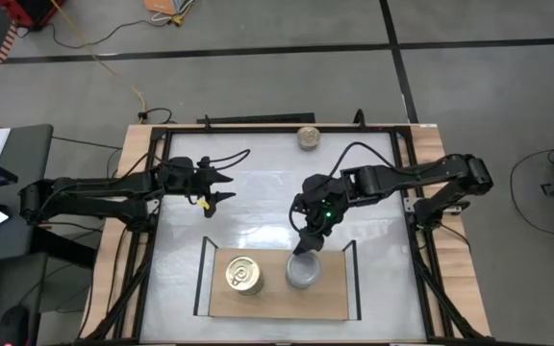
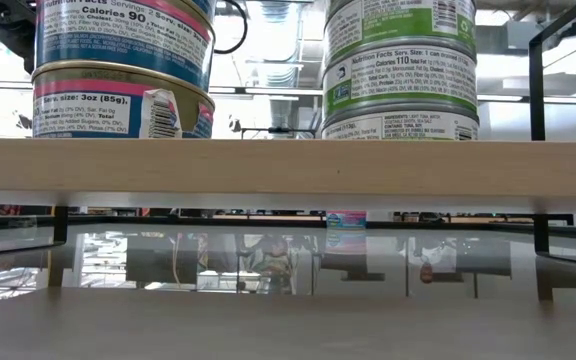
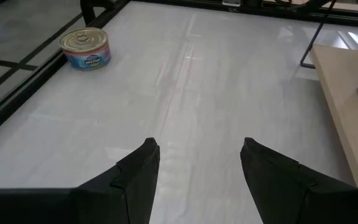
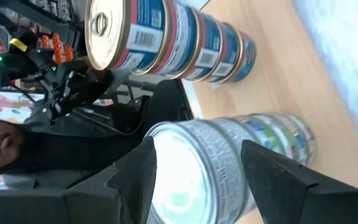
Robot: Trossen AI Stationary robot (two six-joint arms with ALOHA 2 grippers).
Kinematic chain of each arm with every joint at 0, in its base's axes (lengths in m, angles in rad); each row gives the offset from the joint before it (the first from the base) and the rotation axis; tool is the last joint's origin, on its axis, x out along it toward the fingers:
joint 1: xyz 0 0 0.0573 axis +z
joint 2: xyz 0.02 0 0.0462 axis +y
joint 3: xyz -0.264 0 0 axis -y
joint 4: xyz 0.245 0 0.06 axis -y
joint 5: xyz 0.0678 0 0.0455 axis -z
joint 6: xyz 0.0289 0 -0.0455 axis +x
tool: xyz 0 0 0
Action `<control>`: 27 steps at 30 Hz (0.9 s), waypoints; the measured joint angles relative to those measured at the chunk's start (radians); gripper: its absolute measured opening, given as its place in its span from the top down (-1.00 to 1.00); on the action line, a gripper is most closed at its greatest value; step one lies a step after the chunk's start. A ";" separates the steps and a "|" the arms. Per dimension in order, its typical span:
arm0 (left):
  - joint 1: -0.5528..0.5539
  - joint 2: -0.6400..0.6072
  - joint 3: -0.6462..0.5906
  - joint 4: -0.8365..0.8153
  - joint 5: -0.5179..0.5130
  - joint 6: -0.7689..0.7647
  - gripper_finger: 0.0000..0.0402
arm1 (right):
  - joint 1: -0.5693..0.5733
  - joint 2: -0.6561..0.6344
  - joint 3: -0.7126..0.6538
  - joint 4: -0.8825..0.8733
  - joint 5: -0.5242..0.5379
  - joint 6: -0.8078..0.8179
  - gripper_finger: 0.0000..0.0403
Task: Stack canned seafood by type on shelf
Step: Stack the blue tuna can on top of the blue tuna can on the shelf
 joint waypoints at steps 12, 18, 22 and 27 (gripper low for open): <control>0.000 0.000 0.000 0.000 0.000 -0.004 -0.07 | -0.074 -0.013 0.000 -0.090 0.036 -0.177 -0.28; 0.000 0.000 0.000 0.000 0.000 -0.018 -0.07 | -0.163 -0.017 0.000 -0.271 0.251 -0.364 -0.28; 0.000 0.000 0.000 0.000 0.000 -0.018 -0.07 | -0.220 -0.022 0.000 -0.352 0.395 -0.454 -0.28; 0.000 0.000 0.000 0.000 0.000 -0.018 -0.07 | -0.291 -0.021 0.000 -0.364 0.456 -0.517 -0.28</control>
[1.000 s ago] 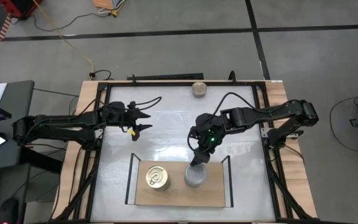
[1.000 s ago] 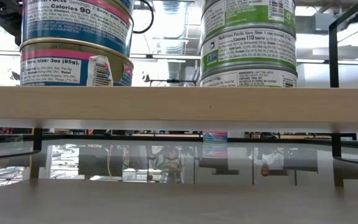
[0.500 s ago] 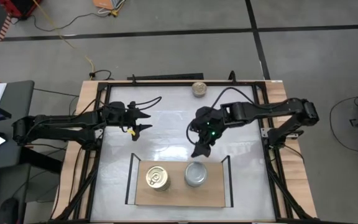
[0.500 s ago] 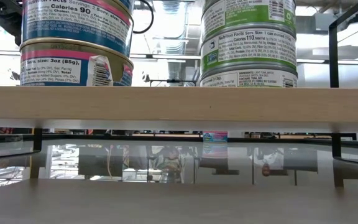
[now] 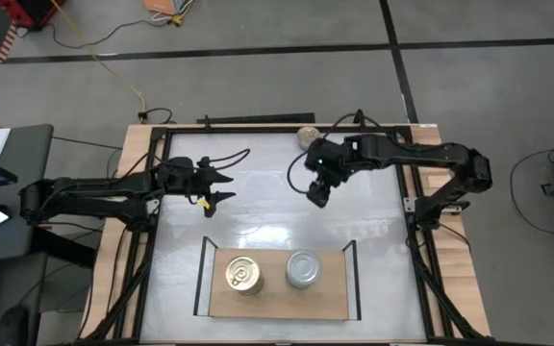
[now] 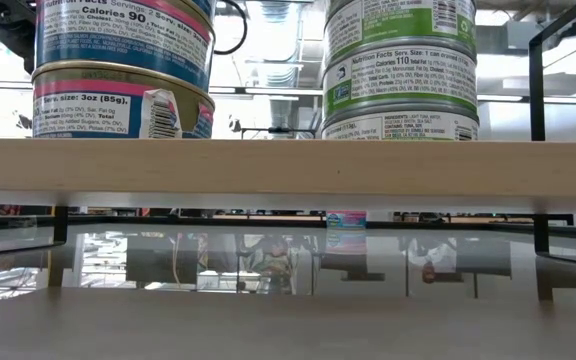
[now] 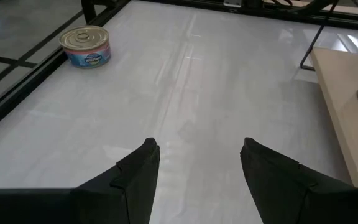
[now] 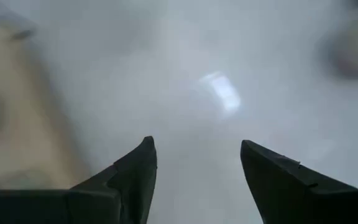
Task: Stack canned seafood by type on shelf
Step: Stack the blue tuna can on top of the blue tuna can on the shelf
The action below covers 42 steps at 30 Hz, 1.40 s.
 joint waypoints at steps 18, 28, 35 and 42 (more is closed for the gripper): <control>0.000 0.000 0.000 -0.036 -0.012 -0.019 -0.07 | -0.074 0.005 -0.482 0.515 0.454 -0.011 -0.28; 0.000 0.000 0.000 0.015 -0.027 -0.008 -0.07 | -0.223 0.005 -0.683 1.178 0.637 -0.059 -0.28; 0.000 0.000 0.000 0.015 -0.038 0.008 -0.07 | -0.307 0.005 -0.716 1.241 0.645 0.018 -0.28; 0.000 0.000 0.000 0.043 -0.037 0.006 -0.07 | -0.311 0.088 -0.719 1.309 0.648 0.035 -0.28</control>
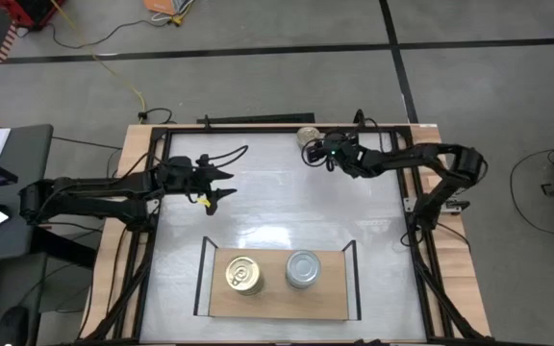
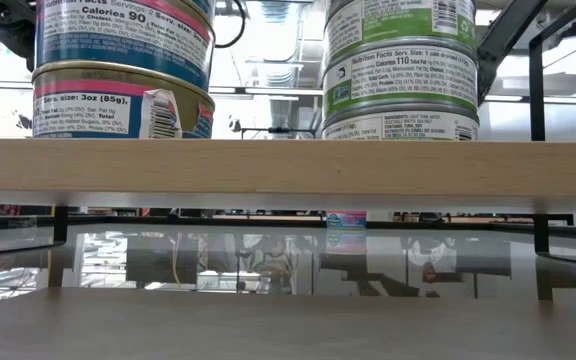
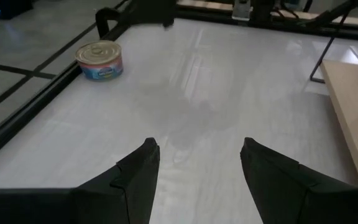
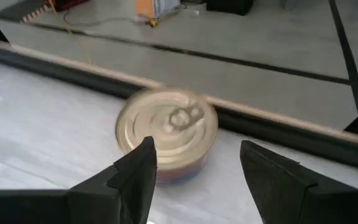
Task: Stack canned seafood by type on shelf
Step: Stack the blue tuna can on top of the blue tuna can on the shelf
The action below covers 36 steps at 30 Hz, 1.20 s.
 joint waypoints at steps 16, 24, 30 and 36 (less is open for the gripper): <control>0.000 0.000 0.000 0.002 0.004 0.024 -0.07 | -0.040 0.223 0.108 0.003 -0.026 -0.003 -0.28; 0.000 0.000 0.000 -0.019 0.003 0.022 -0.07 | 0.007 0.158 0.135 -0.258 -0.075 0.002 -0.28; 0.000 0.000 0.000 -0.045 0.003 -0.001 -0.07 | 0.097 0.047 0.130 -0.465 -0.123 0.067 -0.28; 0.000 0.000 0.000 -0.061 0.009 -0.025 -0.07 | 0.225 0.004 0.104 -0.510 -0.053 0.103 -0.28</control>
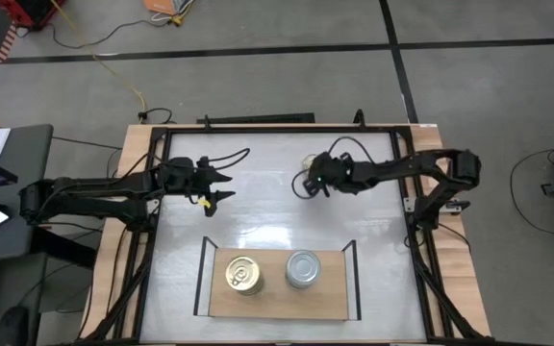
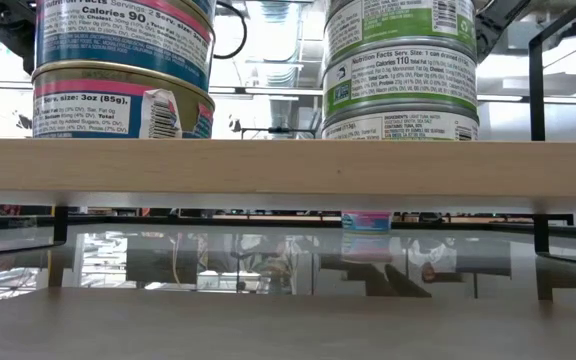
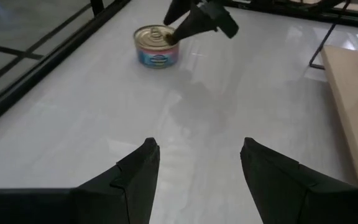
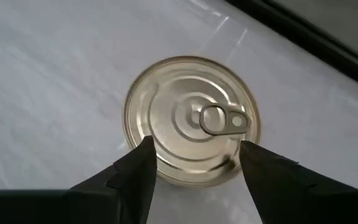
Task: Stack canned seafood by type on shelf
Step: Stack the blue tuna can on top of the blue tuna can on the shelf
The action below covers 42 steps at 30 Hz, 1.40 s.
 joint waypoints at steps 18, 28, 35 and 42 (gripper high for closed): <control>0.000 0.000 0.000 -0.007 0.029 0.002 -0.07 | 0.042 -0.048 -0.009 -0.089 0.104 0.006 -0.10; 0.000 0.000 0.000 -0.027 0.025 -0.002 -0.07 | 0.042 0.035 -0.002 -0.198 0.136 0.131 -0.06; 0.000 0.000 0.000 -0.053 0.024 -0.015 -0.07 | 0.112 0.043 -0.009 -0.367 0.104 0.248 0.08; 0.000 0.000 0.000 -0.053 0.030 -0.024 -0.07 | 0.207 0.007 -0.004 -0.439 0.085 0.275 0.18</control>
